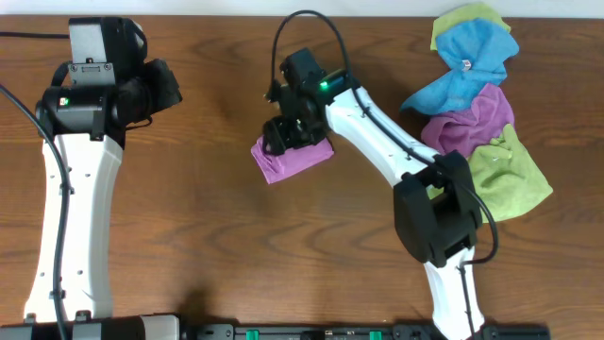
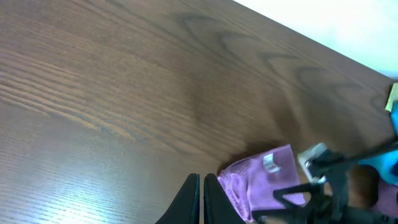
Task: Fold the cloth
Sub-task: 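Fold the strip's right end leftward with the right gripper and release, then grasp the folded purple cloth with the left gripper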
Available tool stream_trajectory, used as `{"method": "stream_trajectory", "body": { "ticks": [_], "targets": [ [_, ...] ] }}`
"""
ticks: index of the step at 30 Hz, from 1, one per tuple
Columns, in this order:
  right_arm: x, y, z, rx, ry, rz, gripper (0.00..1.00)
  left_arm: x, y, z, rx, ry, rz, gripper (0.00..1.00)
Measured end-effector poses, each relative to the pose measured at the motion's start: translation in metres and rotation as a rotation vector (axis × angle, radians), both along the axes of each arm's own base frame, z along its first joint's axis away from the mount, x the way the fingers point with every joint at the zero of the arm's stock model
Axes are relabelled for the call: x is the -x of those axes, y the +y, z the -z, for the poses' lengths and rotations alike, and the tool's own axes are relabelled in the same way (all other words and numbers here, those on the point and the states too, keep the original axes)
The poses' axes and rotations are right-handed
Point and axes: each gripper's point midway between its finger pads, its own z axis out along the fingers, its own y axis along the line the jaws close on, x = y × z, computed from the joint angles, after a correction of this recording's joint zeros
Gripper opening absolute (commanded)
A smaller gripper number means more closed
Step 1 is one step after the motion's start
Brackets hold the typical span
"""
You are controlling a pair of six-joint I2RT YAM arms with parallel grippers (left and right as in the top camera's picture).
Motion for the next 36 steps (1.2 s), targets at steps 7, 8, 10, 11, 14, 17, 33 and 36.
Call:
{"method": "stream_trajectory", "body": {
  "ticks": [7,8,10,11,14,17,33,36],
  "targets": [
    [-0.001,-0.018,-0.002,-0.028,0.071,0.03,0.01,0.002,0.0,0.002,-0.001,0.009,-0.001,0.06],
    [-0.006,-0.024,-0.003,-0.031,0.072,0.045,0.01,0.002,0.0,0.002,-0.001,0.013,-0.001,0.06],
    [-0.016,-0.035,-0.003,-0.035,0.068,0.076,0.01,0.004,0.0,0.006,0.0,0.025,0.0,0.12],
    [-0.019,-0.039,-0.003,-0.036,0.067,0.085,0.01,0.005,0.0,0.008,0.0,0.031,0.001,0.21],
    [-0.035,-0.061,-0.001,-0.014,0.049,0.139,0.01,0.009,-0.004,0.03,0.019,0.077,0.012,0.45],
    [-0.051,-0.081,0.002,0.013,0.02,0.187,0.01,0.013,-0.013,0.064,0.066,0.138,0.045,0.83],
    [-0.087,-0.119,0.002,0.046,-0.07,0.281,0.01,0.019,-0.103,0.19,0.526,0.273,0.245,0.95],
    [-0.089,-0.124,0.002,0.046,-0.072,0.291,0.01,0.018,-0.121,0.196,0.562,0.288,0.271,0.95]
  ]
}}
